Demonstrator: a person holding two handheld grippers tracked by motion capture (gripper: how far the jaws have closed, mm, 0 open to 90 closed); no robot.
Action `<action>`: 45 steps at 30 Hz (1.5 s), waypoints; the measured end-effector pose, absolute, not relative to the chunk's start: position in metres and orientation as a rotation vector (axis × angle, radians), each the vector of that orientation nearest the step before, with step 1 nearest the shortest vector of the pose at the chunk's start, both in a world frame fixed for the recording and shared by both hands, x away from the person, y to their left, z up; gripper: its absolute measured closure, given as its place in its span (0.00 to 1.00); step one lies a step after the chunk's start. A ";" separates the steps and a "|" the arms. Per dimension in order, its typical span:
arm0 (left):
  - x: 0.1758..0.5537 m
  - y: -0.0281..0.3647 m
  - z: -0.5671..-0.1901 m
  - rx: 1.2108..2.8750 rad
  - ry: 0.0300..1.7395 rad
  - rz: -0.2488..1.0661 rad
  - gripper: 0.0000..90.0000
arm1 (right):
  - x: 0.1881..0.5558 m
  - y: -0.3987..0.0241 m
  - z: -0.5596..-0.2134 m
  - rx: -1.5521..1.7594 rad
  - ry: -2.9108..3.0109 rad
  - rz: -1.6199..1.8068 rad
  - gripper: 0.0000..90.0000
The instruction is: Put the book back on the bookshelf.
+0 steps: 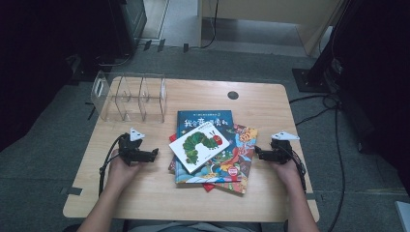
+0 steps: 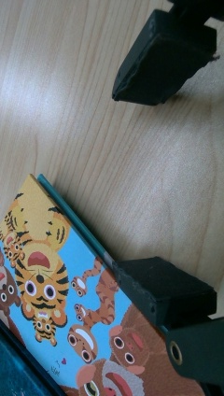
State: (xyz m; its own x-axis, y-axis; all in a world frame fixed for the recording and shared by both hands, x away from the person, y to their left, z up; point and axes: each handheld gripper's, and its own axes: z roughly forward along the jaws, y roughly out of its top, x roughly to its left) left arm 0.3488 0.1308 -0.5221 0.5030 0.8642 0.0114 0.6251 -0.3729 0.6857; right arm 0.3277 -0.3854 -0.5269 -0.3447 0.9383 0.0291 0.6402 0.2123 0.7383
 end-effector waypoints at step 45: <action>0.350 0.120 -0.488 2.158 1.111 0.249 0.52 | 0.322 -0.371 -0.497 1.441 2.169 1.081 0.55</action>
State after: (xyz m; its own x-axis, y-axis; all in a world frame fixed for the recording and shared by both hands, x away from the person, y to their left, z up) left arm 0.3502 0.1198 -0.4882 0.6159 0.7762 -0.1344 0.6442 -0.3981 0.6531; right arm 0.3223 -0.3710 -0.4966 -0.4394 0.8876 0.1383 0.6449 0.2045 0.7364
